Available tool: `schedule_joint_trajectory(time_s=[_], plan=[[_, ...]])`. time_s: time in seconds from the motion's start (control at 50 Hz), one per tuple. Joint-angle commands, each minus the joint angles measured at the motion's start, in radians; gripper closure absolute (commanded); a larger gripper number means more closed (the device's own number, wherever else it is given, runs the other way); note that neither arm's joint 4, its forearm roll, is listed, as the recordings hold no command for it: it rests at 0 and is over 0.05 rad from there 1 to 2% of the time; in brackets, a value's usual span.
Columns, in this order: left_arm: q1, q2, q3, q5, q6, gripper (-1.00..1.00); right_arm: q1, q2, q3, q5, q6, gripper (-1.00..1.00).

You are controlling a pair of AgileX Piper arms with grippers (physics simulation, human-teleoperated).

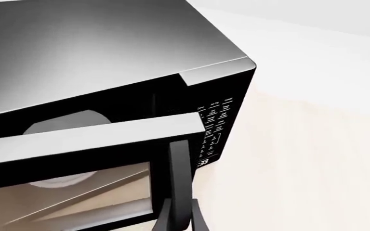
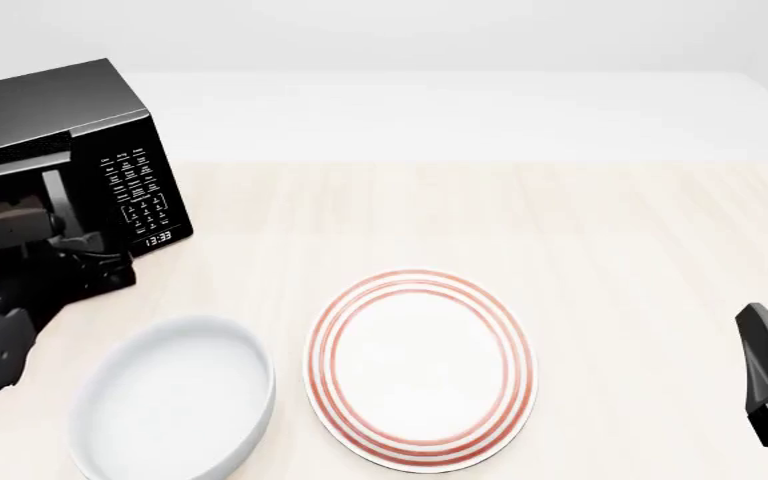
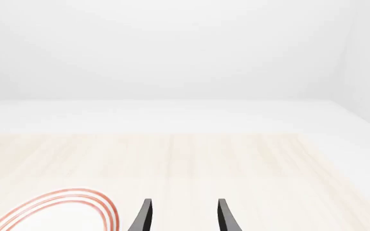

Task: Open the microwave.

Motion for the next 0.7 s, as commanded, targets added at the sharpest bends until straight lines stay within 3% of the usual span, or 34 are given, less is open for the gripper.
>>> schedule_joint_trajectory(time_s=[0.02,0.7], plan=[[-0.063,-0.072,-0.014,-0.035,-0.028,1.00,0.000,0.000,0.000,0.000,0.000,-1.00],[-0.076,-0.159,0.056,-0.046,-0.013,1.00,0.000,0.000,0.000,0.000,0.000,-1.00]])
